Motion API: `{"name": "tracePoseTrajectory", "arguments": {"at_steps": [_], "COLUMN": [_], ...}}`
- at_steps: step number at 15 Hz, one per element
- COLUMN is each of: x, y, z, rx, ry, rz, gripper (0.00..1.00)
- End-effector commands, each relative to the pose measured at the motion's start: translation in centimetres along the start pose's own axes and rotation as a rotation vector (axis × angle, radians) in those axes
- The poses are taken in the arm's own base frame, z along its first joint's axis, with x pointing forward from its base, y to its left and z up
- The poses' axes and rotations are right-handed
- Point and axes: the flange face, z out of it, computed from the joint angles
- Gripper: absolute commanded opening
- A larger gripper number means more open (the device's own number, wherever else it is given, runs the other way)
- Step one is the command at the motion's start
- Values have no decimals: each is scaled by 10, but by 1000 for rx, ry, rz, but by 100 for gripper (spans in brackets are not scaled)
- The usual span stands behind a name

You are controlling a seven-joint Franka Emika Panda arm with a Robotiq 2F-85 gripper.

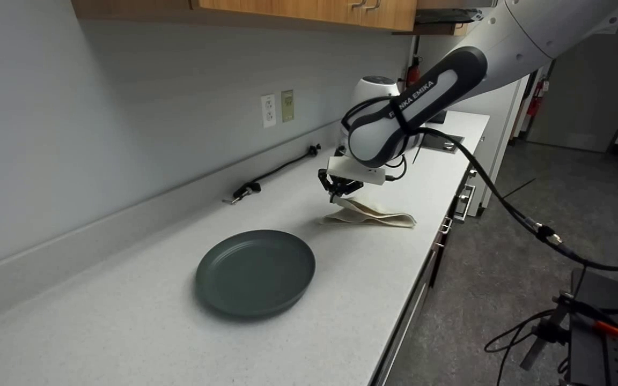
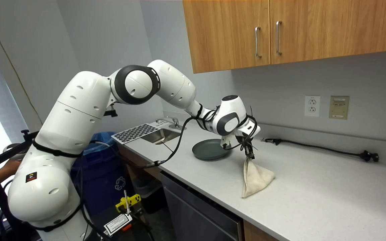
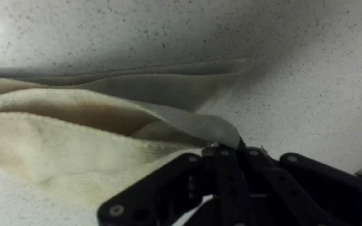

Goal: Fold the top right corner over the bottom left corner then fold the bottom right corner over the top left corner

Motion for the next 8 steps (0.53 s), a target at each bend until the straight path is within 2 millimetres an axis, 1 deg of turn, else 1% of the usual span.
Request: {"name": "tracePoseTrajectory", "arguments": {"at_steps": [1, 5, 7, 8], "x": [0, -2, -3, -2], "y": [-5, -4, -5, -6], "z": [0, 1, -1, -3], "rx": [0, -10, -11, -11], "ry": [-37, -51, -52, -46], "rz": [-16, -27, -37, -45], "gripper": [29, 58, 72, 80]}}
